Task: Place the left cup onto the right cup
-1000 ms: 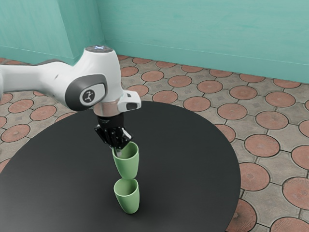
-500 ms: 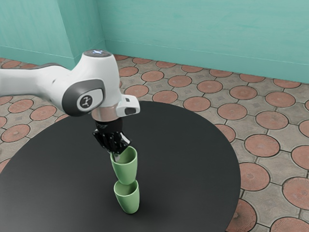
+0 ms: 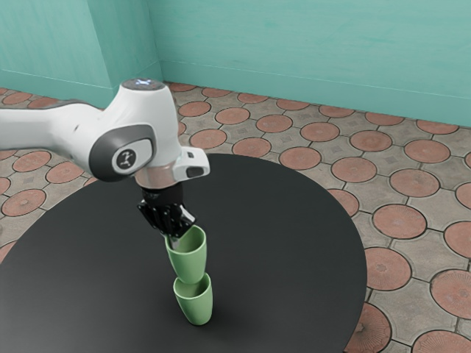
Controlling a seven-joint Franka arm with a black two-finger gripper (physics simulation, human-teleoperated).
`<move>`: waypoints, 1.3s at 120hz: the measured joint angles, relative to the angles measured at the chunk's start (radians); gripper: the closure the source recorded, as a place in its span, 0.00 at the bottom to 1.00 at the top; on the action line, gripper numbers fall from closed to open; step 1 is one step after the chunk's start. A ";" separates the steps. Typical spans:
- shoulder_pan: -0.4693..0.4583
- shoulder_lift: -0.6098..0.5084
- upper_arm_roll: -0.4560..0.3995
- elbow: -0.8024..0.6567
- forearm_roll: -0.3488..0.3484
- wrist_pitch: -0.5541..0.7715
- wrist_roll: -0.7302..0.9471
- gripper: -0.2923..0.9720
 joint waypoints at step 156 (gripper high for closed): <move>0.000 0.031 -0.008 -0.019 -0.006 0.017 -0.005 0.85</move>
